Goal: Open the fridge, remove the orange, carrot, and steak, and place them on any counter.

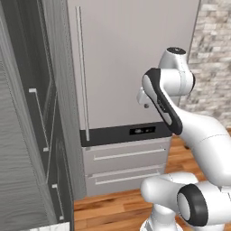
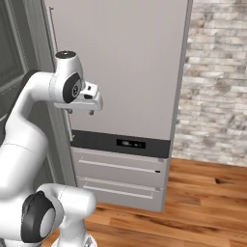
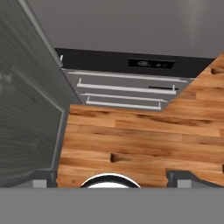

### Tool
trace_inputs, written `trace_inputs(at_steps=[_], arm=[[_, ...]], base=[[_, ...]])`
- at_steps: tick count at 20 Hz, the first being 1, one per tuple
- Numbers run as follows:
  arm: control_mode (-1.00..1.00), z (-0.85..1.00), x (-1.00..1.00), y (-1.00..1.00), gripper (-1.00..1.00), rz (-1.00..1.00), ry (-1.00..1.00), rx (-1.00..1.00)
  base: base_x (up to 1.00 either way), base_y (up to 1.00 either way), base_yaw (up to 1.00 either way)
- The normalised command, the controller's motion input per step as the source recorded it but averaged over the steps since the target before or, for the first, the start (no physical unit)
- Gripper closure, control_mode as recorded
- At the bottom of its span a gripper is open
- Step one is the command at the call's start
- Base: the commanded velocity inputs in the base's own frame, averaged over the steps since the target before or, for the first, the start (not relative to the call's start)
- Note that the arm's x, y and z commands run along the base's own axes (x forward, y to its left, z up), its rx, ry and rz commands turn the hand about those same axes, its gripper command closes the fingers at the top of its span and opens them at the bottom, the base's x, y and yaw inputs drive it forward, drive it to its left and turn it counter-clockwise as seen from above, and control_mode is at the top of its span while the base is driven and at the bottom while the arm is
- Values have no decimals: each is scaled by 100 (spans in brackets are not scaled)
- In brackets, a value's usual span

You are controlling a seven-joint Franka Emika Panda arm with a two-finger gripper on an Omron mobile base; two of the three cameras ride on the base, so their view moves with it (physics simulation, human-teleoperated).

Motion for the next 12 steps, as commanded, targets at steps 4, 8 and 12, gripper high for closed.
trace_inputs(at_steps=[4,8,12], arm=[[-100,-5,0,21,-100,6,-3,0],[-100,-12,0,54,-100,11,-34,4],[-100,-9,0,51,-100,13,-39,9]], base=[[-1,1,2],[0,0,0],[0,0,0]])
